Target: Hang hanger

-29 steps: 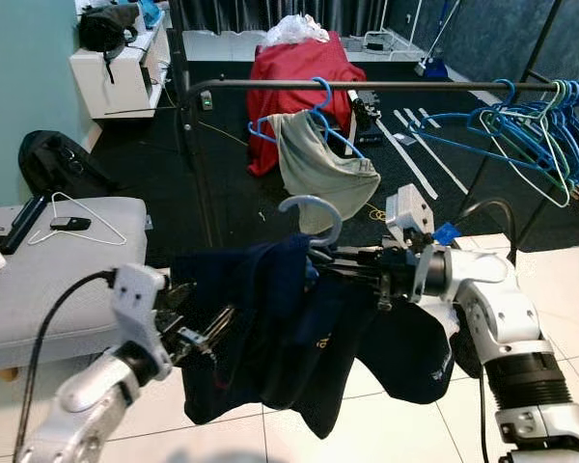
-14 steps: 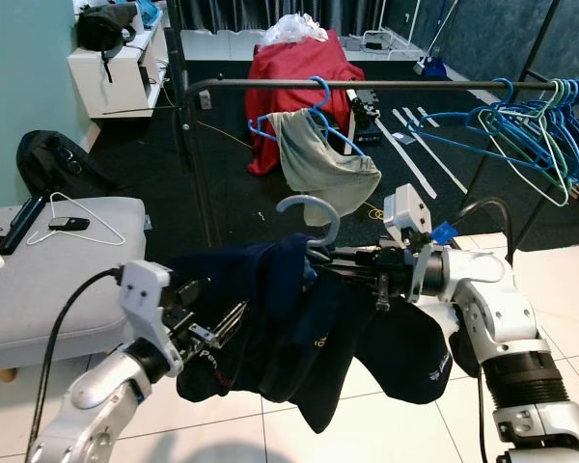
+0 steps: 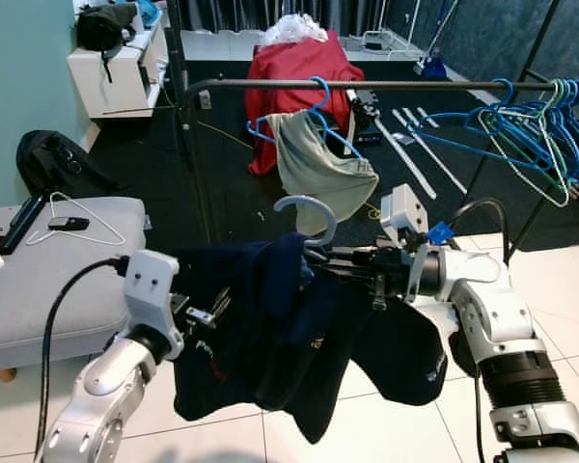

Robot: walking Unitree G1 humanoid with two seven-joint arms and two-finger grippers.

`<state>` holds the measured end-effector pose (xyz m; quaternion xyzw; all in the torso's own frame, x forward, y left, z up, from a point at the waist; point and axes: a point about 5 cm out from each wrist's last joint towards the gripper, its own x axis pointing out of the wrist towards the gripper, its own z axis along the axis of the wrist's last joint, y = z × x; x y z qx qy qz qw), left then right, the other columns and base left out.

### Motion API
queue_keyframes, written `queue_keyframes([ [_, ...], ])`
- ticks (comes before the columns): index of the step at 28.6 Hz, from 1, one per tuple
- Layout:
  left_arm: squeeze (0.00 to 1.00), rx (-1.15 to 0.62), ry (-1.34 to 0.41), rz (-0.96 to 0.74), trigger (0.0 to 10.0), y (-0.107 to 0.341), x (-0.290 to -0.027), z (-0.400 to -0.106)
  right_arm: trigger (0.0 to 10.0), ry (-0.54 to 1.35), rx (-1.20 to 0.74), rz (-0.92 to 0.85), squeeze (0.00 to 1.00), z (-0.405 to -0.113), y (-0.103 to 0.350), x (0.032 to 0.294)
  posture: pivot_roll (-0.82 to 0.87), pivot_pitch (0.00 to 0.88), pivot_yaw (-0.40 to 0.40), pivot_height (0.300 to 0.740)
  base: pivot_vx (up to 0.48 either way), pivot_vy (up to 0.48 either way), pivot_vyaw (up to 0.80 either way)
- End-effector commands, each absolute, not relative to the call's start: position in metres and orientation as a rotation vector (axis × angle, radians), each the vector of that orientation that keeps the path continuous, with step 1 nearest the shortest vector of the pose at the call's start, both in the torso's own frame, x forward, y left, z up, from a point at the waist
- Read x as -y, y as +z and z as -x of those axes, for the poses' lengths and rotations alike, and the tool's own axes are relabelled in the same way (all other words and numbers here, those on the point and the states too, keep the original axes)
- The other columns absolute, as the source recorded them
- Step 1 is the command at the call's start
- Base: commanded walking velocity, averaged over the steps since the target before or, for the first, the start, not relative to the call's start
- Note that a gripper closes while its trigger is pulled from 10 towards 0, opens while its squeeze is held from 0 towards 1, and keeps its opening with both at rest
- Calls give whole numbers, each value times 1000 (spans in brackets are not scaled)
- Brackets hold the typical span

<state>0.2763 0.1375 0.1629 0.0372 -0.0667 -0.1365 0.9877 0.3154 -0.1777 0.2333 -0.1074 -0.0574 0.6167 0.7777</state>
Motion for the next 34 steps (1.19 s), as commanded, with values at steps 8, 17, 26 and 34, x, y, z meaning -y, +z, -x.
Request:
queue_keyframes([
  [8, 0, 132, -312, -19, 0, 159, -128, -274, 0, 1359, 158, 250, 0, -314, 239, 174, -129, 77, -64, 740, 0, 0, 0],
  [17, 0, 141, -312, 2, 0, 161, -128, -273, 0, 1365, 150, 247, 0, -313, 238, 175, -131, 88, -67, 740, 0, 0, 0],
  [26, 0, 117, -230, -146, 0, 162, -175, -279, 0, 1367, 118, 243, 0, -310, 233, 182, -129, 93, -70, 740, 0, 0, 0],
  [34, 0, 83, -128, -312, 0, 169, -225, -285, 0, 1379, 86, 242, 0, -306, 228, 184, -125, 96, -70, 740, 0, 0, 0],
])
